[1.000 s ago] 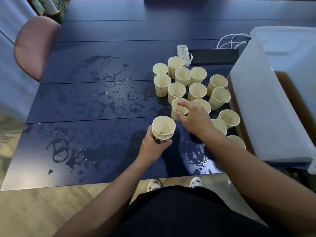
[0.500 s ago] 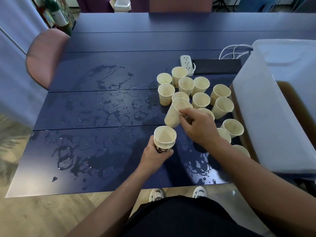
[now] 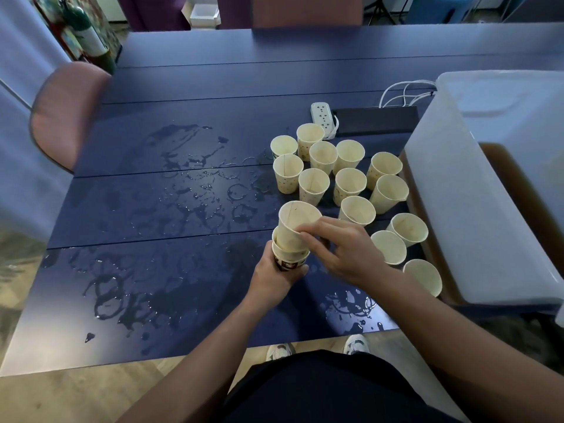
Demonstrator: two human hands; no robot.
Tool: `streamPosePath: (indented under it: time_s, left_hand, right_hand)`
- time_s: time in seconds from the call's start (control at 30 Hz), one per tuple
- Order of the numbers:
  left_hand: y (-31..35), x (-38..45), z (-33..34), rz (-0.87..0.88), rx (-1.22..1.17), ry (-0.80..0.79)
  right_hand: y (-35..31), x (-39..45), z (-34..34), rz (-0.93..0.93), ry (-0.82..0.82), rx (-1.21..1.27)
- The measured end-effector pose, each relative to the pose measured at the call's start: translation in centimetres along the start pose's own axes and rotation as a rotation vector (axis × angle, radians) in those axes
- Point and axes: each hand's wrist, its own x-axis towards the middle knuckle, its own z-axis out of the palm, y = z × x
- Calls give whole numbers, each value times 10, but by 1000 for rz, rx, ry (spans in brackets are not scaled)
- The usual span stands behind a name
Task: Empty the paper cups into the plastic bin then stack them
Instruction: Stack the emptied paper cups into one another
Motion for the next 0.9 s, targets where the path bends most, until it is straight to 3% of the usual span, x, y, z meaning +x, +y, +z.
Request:
streamPosePath:
  time_s: [0.3, 0.4, 0.53, 0.6, 0.77, 0.9]
  left_hand:
    - [4, 6, -2, -10, 23, 10]
    - [5, 6, -7, -18, 28, 27]
    - [5, 5, -9, -17, 18, 26]
    - [5, 5, -10, -20, 15, 17]
    - [4, 4, -13, -30, 21, 11]
    - [1, 4, -17, -40, 28, 14]
  right_hand:
    - [12, -4, 23, 93, -97, 44]
    - [19, 10, 20, 199, -3, 114]
    - [39, 40, 20, 308, 146, -70]
    - [51, 54, 20, 420, 77, -177]
    - [72, 73, 25, 596, -271, -400]
    - [74, 76, 31, 579, -281, -462]
